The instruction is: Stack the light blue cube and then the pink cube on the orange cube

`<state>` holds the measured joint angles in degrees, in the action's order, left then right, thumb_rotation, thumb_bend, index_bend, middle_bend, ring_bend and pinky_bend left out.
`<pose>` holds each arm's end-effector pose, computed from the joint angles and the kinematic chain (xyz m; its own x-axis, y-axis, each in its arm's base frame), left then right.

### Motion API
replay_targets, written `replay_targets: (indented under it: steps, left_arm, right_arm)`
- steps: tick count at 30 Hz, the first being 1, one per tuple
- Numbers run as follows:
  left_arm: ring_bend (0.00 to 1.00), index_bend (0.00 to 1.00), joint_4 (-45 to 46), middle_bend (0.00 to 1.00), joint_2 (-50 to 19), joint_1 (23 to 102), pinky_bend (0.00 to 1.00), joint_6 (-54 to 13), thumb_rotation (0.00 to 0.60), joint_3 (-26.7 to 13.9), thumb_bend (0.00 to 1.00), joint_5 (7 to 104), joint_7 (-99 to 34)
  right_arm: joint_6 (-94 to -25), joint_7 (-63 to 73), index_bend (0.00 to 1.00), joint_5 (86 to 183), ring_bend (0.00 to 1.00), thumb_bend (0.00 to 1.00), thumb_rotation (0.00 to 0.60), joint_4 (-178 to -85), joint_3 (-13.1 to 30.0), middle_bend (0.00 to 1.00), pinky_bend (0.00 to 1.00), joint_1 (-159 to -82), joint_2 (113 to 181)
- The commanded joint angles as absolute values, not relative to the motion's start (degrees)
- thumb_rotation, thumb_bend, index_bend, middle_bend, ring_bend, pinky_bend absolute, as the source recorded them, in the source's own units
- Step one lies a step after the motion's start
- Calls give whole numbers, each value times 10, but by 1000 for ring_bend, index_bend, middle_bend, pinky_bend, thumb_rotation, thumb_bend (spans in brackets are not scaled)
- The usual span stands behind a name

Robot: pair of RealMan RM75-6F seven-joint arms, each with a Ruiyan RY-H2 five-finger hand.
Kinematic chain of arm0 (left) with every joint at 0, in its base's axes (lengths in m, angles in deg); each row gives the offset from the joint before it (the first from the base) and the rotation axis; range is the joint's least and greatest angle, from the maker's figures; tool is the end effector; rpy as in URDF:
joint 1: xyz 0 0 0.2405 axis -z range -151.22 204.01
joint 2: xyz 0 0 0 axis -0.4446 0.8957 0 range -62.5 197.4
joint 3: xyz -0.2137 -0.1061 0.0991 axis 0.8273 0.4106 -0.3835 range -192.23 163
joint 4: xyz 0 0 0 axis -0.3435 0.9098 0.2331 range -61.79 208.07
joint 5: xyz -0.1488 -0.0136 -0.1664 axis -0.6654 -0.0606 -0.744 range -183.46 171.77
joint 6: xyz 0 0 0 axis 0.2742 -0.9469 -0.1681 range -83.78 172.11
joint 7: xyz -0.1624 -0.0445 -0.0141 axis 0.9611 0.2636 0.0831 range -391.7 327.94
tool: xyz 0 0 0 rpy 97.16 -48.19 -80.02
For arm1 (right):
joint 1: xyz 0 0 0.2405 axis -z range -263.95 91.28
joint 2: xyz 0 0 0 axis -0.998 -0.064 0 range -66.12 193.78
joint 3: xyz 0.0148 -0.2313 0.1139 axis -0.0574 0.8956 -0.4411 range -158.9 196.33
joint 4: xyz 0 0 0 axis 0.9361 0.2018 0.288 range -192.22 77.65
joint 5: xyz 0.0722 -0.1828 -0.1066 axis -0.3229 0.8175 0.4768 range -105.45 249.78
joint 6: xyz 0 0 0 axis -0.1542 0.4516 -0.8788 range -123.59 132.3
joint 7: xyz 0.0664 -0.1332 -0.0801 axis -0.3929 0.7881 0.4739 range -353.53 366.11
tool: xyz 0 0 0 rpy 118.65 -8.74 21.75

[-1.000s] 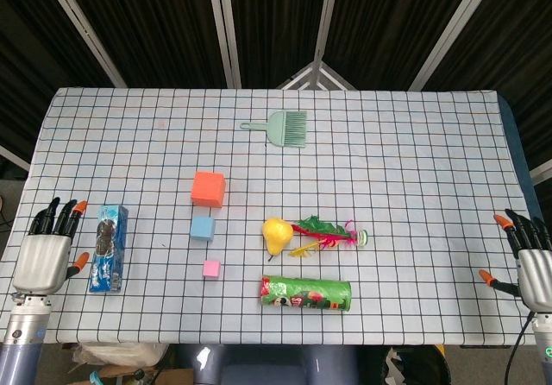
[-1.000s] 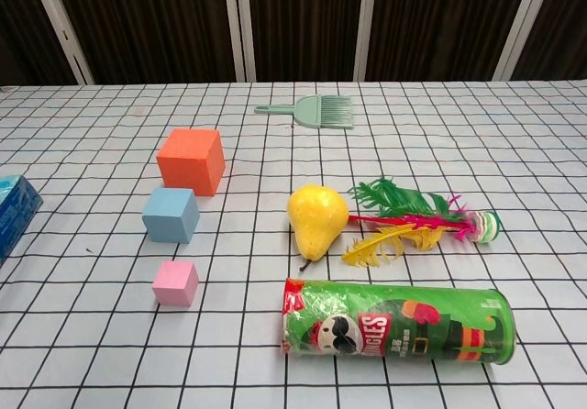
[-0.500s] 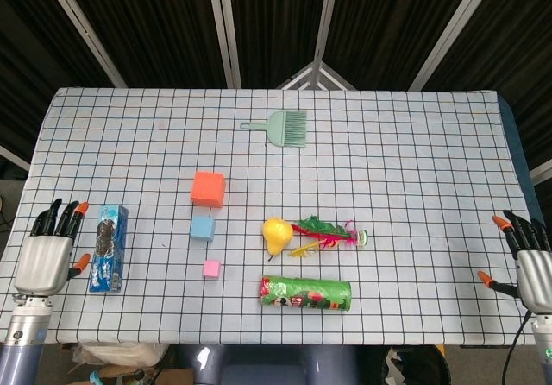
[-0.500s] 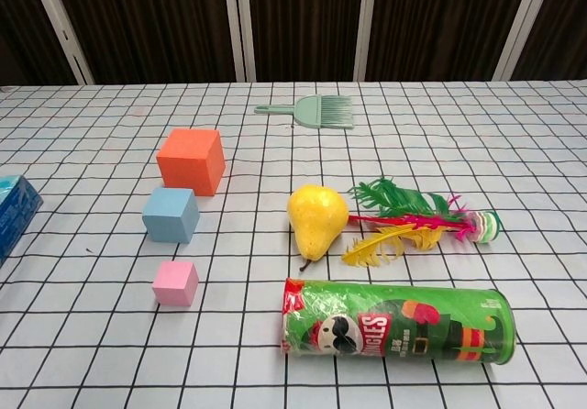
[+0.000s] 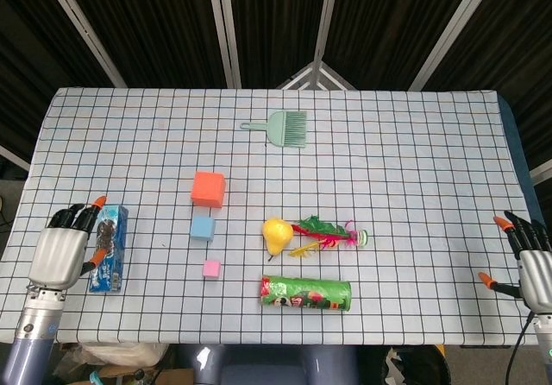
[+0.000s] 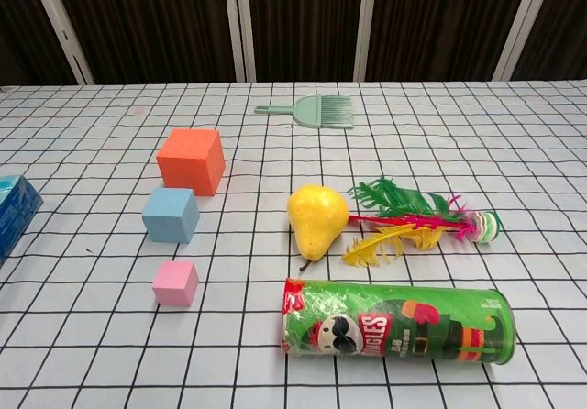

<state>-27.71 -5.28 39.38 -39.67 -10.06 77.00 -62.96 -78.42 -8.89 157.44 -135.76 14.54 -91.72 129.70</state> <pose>-0.2413 0.2458 0.0926 0.5987 -0.0548 0.7991 0.7928 -0.1020 -0.6009 -0.3654 -0.2193 0.1668 0.3407 0.0051 0.9401 -0.9400 0.0192 0.3406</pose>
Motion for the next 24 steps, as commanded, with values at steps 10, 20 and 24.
replay_targets:
  steps: [10,20,24]
  left_arm:
    - [745,291,-414,905,-56,493,826,-284,600,-36,233,622,-765]
    - [756,332,-441,916,-110,564,836,-277,600,-25,224,488,-884]
    - [756,328,-438,916,-125,586,836,-286,600,-23,224,448,-912]
  right_arm:
    - [-772,-101,143,1575,100,152,600,-1360,149,91,51,-921,1293]
    - [-766,-107,143,1571,100,152,600,-1360,149,91,50,-921,1290]
    - [-763,-107,143,1571,100,151,600,-1362,150,91,51,-922,1289]
